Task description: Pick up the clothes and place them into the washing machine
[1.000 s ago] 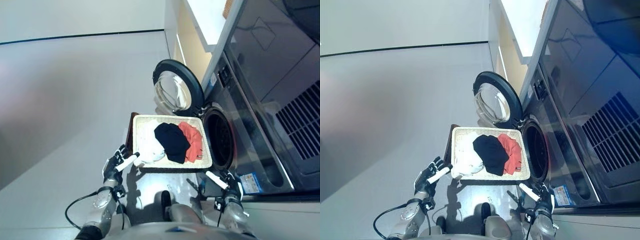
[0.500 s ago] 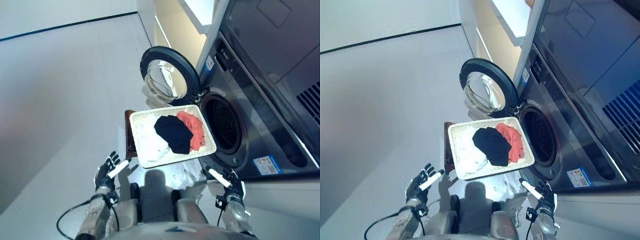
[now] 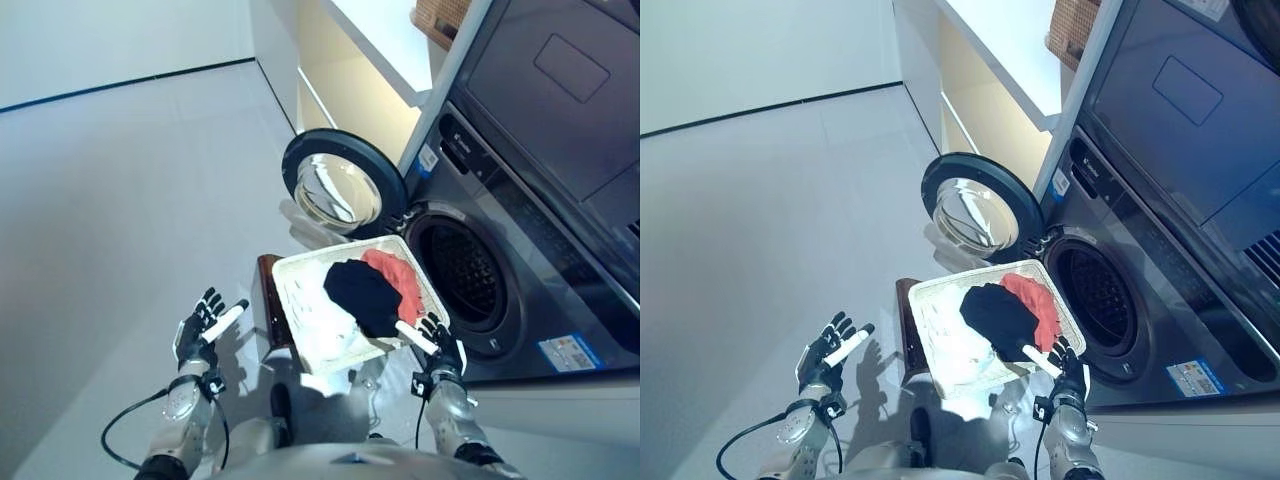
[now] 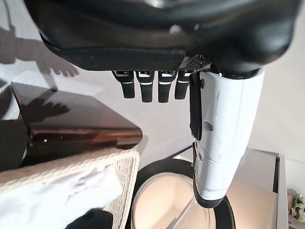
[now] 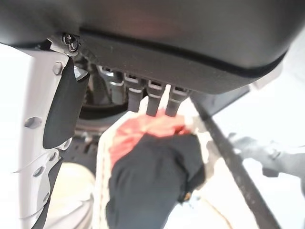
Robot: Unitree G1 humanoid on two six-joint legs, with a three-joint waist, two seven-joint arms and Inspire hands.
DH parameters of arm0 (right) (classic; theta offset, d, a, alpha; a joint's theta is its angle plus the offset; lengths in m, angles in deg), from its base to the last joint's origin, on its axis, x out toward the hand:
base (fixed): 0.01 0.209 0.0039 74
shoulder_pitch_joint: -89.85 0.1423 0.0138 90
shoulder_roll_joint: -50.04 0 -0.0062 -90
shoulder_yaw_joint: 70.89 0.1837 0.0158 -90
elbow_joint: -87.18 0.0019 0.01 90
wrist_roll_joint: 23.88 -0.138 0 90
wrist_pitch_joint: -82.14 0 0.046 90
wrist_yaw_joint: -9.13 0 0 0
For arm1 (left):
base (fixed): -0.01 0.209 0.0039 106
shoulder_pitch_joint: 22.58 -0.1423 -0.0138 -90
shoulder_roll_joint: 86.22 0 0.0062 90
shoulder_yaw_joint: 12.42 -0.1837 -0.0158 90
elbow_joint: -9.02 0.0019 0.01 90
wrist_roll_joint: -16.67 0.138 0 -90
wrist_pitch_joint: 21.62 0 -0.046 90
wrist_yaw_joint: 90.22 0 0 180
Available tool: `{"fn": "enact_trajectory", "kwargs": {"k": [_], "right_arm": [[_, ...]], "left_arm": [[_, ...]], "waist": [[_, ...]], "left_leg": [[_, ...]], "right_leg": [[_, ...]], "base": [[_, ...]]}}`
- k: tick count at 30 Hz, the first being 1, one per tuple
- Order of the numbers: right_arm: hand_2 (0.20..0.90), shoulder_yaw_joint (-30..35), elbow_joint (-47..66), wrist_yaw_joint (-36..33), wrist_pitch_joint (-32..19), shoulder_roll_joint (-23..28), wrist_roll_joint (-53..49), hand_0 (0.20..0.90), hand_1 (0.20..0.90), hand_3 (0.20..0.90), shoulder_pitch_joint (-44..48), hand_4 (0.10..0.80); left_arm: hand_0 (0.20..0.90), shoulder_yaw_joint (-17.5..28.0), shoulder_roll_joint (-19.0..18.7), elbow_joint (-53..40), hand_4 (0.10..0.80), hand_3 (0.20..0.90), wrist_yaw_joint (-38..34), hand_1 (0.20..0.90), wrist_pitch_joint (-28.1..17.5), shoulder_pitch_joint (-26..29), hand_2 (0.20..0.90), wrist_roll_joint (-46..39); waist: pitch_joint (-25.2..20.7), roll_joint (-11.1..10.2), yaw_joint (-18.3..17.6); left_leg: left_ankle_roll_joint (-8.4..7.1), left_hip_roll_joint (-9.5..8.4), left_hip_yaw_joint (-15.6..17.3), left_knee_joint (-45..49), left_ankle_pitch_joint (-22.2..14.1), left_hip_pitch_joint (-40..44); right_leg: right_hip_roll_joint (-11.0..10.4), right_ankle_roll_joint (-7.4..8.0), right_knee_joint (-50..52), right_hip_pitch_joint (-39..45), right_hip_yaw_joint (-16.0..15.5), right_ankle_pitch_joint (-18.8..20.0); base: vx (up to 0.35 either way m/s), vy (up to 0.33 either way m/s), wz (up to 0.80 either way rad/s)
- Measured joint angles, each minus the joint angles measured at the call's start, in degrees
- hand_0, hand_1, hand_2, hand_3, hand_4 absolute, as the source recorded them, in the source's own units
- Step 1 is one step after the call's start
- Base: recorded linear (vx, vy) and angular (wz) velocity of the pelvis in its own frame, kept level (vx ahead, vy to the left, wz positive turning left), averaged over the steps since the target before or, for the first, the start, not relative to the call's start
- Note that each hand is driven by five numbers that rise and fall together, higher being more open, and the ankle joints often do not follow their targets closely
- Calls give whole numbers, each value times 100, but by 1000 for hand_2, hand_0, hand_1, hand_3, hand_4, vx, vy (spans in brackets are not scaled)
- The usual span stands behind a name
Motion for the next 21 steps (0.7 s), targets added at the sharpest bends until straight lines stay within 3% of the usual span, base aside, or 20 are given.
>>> {"fn": "enact_trajectory", "kwargs": {"k": [2, 4, 7, 8, 10, 12, 13, 18, 20, 21], "right_arm": [[900, -2, 1, 5, 10, 31, 1, 900, 900, 900, -47, 800], [900, 13, 6, 0, 47, 42, 2, 900, 900, 900, -97, 800], [900, 13, 24, -4, 78, 41, 3, 900, 900, 900, -178, 800], [900, 13, 53, -16, 78, 44, 4, 900, 900, 900, -209, 800], [900, 12, 113, -17, 80, 39, 11, 900, 900, 900, -184, 800], [900, 2, 148, -25, 85, 34, 11, 900, 900, 900, -211, 800], [900, 1, 179, -34, 88, 32, 12, 900, 900, 900, -262, 800], [900, -1, 224, -134, 88, 21, 117, 900, 900, 900, -381, 800], [900, -3, 287, -131, 86, -29, 119, 900, 900, 900, -429, 800], [900, -16, 303, -125, 95, -47, 121, 900, 900, 900, -383, 800]], "left_arm": [[900, -23, 0, -1, 800, 900, 4, 900, 3, -96, 900, 7], [900, -32, -38, -7, 800, 900, 0, 900, 11, -127, 900, 7], [900, 14, -72, -16, 800, 900, -7, 900, 24, -221, 900, -2], [900, 22, -70, -11, 800, 900, -9, 900, 22, -221, 900, -10], [900, 23, -76, 4, 800, 900, -15, 900, 19, -257, 900, -57], [900, 37, -58, 22, 800, 900, -17, 900, 18, -262, 900, -109], [900, 34, -47, 31, 800, 900, -17, 900, 18, -265, 900, -109], [900, 29, -45, 32, 800, 900, -20, 900, 17, -296, 900, -114], [900, 32, -123, 6, 800, 900, -27, 900, 16, -329, 900, -125], [900, 69, -147, -11, 800, 900, -44, 900, 19, -362, 900, -127]], "waist": [[10, 86, -101], [32, 118, -146], [66, 188, -130], [100, 211, -130], [160, 211, -160], [227, 154, -286], [237, 132, -317], [375, -170, -400], [417, -373, -413], [495, -466, -276]], "left_leg": [[97, -30, -114, -77, -59, 131], [146, -37, -121, -146, -65, 216], [226, -51, -194, -263, -21, 301], [202, -54, -217, -254, -9, 288], [143, -95, -315, -254, 63, 258], [153, -148, -417, -280, 57, 260], [159, -154, -515, -302, 51, 277], [-137, -112, -861, -476, 125, 442], [-422, -96, -971, -479, 153, 452], [-608, 14, -908, -472, 109, 515]], "right_leg": [[7, -48, 847, -238, -69, 22], [-54, -229, 1520, -606, -125, 145], [-346, -313, 1230, -776, -617, 55], [-485, -287, 835, -813, -748, 65], [-721, -44, -246, -813, -927, 310], [-933, 204, -1113, -800, -972, 843], [-977, 193, -1373, -783, -1018, 1058], [-1011, 156, -1685, -789, -1019, 1758], [-931, -30, -1582, -741, -982, 2124], [-848, 51, -1503, -711, -1317, 1646]], "base": [[111, 131, 29], [149, 24, 25], [152, -119, 2], [224, -226, -1], [165, -134, -3], [240, -194, 30], [206, -186, 42], [152, -224, 44], [56, -258, 34], [93, -286, -3]]}}
